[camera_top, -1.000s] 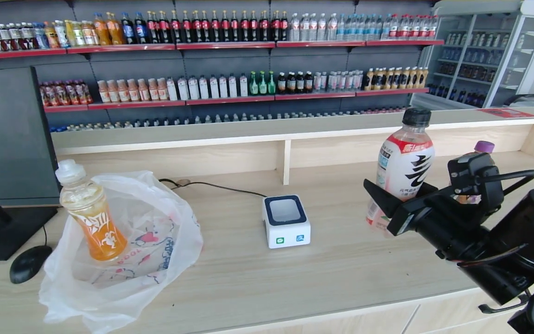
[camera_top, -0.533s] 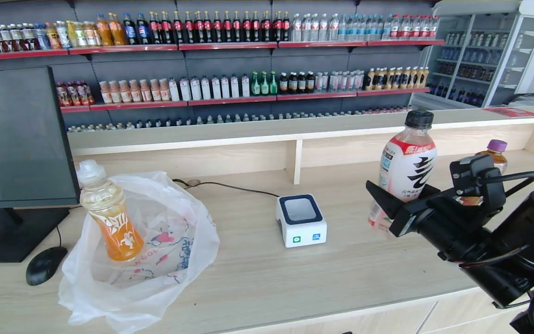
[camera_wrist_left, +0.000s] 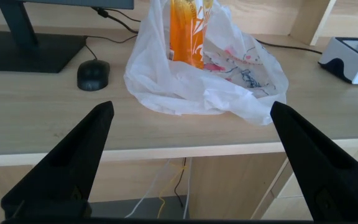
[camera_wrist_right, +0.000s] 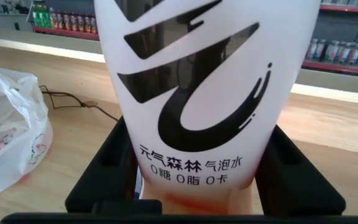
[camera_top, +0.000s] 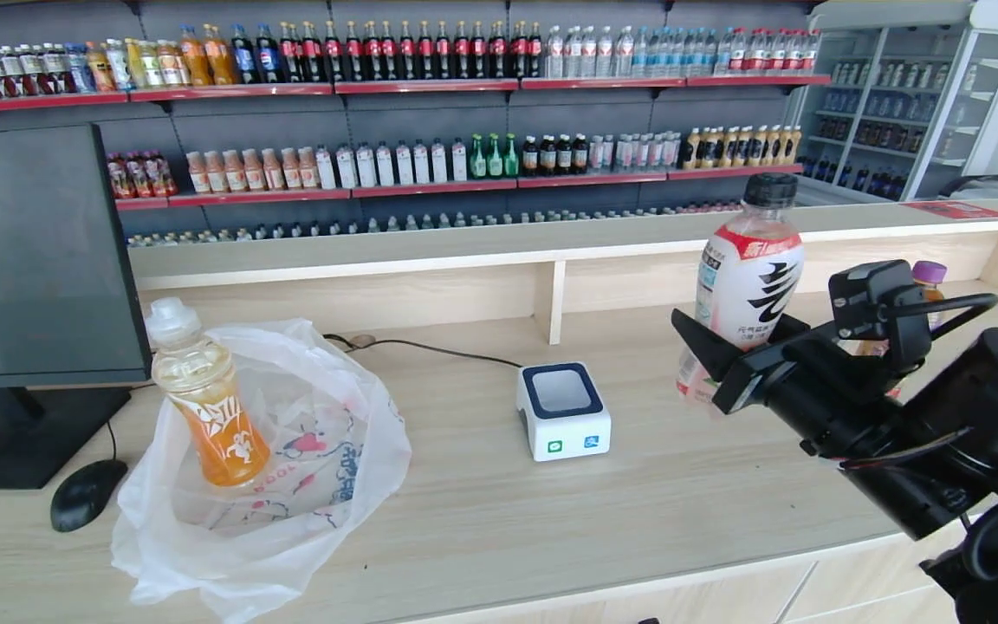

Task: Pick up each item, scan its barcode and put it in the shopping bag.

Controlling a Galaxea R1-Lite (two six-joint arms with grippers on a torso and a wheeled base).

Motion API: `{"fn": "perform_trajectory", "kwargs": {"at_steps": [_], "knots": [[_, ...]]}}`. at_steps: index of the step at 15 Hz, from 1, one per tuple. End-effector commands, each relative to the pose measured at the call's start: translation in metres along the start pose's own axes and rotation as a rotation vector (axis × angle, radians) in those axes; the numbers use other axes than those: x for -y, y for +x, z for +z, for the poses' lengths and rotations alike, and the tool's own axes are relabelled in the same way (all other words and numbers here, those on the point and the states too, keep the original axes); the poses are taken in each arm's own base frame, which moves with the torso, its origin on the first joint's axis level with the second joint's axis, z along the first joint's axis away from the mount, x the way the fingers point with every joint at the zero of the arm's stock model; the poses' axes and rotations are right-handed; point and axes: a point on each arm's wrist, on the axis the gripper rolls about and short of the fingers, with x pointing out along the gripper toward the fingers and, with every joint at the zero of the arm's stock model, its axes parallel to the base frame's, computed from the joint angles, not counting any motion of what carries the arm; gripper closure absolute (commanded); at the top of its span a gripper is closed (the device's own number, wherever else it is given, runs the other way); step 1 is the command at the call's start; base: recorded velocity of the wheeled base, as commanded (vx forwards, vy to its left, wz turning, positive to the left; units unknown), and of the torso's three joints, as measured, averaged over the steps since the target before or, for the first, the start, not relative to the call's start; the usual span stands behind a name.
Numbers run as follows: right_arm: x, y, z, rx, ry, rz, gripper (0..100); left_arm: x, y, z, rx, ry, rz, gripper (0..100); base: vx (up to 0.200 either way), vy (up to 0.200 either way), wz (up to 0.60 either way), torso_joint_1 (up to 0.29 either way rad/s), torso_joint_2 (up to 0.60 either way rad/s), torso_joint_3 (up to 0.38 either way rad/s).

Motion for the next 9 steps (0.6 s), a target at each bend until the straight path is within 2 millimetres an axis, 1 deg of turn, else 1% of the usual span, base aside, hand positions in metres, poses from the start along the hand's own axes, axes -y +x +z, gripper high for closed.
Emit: {"fn": "perform_trajectory", "kwargs": {"at_steps": [1, 2, 4, 5, 7, 9], "knots": [[-0.003, 0.022, -0.003, 0.046, -0.080, 0.098, 100, 0.000, 0.000, 0.000, 0.000, 0.000, 0.001, 0, 0.000, 0.000, 0.00, 0.000, 0.00, 0.000], [-0.001, 0.027, -0.006, 0.055, -0.141, 0.147, 100, 0.000, 0.000, 0.000, 0.000, -0.002, 0.001, 0, 0.000, 0.000, 0.00, 0.000, 0.00, 0.000], [0.000, 0.037, -0.007, 0.103, -0.254, 0.227, 100, 0.000, 0.000, 0.000, 0.000, 0.000, 0.001, 0, 0.000, 0.000, 0.00, 0.000, 0.00, 0.000], [0.000, 0.041, -0.011, 0.117, -0.320, 0.267, 100, 0.000, 0.000, 0.000, 0.000, 0.000, 0.001, 0, 0.000, 0.000, 0.00, 0.000, 0.00, 0.000], [0.000, 0.043, -0.013, 0.143, -0.431, 0.305, 100, 0.000, 0.000, 0.000, 0.000, 0.000, 0.001, 0, 0.000, 0.000, 0.00, 0.000, 0.00, 0.000], [-0.007, 0.043, -0.022, 0.144, -0.543, 0.335, 100, 0.000, 0.000, 0.000, 0.001, 0.000, 0.001, 0, 0.000, 0.000, 0.00, 0.000, 0.00, 0.000]]}}
